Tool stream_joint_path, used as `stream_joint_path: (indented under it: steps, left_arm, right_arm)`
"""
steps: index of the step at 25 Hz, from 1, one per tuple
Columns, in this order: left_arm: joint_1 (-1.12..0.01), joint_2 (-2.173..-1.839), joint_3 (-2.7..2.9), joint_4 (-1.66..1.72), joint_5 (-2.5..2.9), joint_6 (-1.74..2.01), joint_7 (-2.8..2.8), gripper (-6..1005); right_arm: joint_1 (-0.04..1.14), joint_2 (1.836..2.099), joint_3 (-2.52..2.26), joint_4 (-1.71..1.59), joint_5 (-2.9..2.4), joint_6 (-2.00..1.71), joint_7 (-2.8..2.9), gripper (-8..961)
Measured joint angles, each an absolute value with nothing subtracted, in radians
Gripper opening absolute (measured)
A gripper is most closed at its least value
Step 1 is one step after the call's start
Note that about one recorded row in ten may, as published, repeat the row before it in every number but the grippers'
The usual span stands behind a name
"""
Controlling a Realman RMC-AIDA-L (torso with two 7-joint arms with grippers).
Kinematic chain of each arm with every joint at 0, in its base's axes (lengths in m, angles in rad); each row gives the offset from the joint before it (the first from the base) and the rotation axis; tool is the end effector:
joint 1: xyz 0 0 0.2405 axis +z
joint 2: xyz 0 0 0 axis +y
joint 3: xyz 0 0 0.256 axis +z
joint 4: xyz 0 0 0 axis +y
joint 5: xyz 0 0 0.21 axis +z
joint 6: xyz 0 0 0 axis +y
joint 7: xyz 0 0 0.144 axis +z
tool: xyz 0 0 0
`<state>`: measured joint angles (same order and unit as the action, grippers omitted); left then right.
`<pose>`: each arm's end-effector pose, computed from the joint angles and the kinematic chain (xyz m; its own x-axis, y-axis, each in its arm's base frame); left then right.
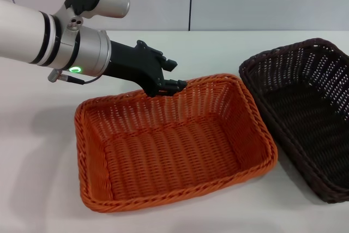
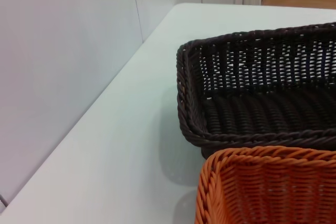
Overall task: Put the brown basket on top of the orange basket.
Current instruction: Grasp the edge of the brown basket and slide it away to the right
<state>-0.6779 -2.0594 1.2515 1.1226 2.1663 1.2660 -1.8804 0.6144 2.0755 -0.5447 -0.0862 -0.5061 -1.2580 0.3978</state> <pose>-0.1438 0.3991 -0.0051 0.9842 0.1552 0.0852 0.1750 -0.9262 -0.3339 0.3161 0.3821 0.0748 0.4974 0.3341 -0.8006 -0.8592 0.0618 -0.5080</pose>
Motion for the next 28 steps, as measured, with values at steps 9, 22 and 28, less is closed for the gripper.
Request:
stream_joint_path:
  steps: [9,22,28]
  left_arm:
    - [-0.585,-2.063,1.199,1.177,1.974,1.238,-1.798,606]
    - [-0.367,-2.069,1.283,0.586,0.634,1.521,-0.705,813]
    - [-0.396,-2.069,1.275,0.421,0.55,1.604,-0.614,813]
  right_arm:
    - [0.6,2.073,-0.548,-0.121,-0.512,-1.254,0.48,570]
    - [0.54,1.981,-0.637,-0.529,-0.977,-1.183,1.018,570]
    - [0.591,1.88,-0.648,-0.72,-1.539,-1.191,1.385,571]
